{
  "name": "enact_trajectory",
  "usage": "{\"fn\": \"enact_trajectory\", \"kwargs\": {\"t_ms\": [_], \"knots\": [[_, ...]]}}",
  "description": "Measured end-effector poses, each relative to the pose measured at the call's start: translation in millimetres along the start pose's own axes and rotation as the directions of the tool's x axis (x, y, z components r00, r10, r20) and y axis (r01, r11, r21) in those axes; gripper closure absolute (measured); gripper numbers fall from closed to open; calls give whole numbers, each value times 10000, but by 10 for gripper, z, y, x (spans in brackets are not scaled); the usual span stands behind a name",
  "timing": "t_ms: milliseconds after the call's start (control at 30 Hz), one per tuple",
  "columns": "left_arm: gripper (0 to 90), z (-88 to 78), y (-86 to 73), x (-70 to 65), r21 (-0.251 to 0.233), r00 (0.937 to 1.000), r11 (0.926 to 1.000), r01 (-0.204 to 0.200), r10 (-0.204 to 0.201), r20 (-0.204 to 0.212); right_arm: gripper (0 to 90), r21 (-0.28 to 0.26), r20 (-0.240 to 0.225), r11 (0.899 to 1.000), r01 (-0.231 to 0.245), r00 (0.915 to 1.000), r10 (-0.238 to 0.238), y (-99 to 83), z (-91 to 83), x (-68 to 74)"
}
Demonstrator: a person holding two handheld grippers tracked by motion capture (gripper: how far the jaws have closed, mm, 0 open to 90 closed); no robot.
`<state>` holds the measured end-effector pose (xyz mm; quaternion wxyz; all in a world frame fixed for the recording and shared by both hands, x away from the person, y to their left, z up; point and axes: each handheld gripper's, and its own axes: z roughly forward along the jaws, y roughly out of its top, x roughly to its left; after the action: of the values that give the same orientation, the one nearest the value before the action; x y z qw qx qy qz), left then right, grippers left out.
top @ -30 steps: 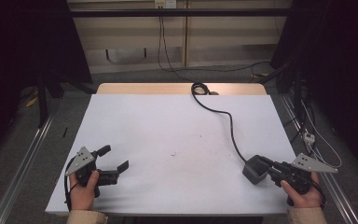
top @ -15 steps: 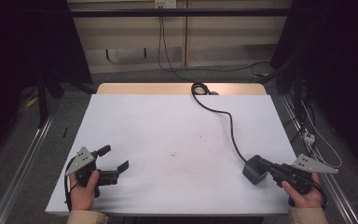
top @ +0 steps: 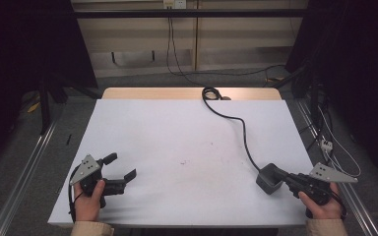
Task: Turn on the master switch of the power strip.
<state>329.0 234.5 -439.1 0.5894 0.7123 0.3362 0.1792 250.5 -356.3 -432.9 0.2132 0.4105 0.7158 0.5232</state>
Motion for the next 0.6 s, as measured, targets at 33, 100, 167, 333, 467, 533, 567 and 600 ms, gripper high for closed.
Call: {"fn": "enact_trajectory", "kwargs": {"t_ms": [33,100,167,333,467,533,567,600], "knots": [[29,2,-1,-2,6,10000,10000,13,-13,-3,900,0,0,10000,0,10000,0,0,0,0],[29,2,0,-4,2,10000,10000,13,-13,-4,900,-53,18,10000,12,10000,-12,-3,-9,-1],[29,2,1,-4,-16,10000,10000,9,-9,-1,900,-62,35,10000,-12,10000,12,-4,-15,1],[29,1,2,-3,-28,10000,10000,3,-3,-7,900,-29,31,10000,15,10000,-15,-12,-15,8],[29,2,3,-1,-28,10000,10000,-2,2,4,900,48,75,9999,109,9999,-109,-22,-11,7],[29,0,3,-1,-31,10000,10000,-8,8,16,900,35,83,9999,109,9999,-109,-26,-14,3],[29,2,3,-3,-44,10000,10000,16,-16,9,900,-14,95,10000,82,9999,-82,-34,-20,-5],[29,2,3,-3,-34,10000,10000,6,-6,9,900,-9,116,10000,83,9999,-83,-35,-23,-6]]}}
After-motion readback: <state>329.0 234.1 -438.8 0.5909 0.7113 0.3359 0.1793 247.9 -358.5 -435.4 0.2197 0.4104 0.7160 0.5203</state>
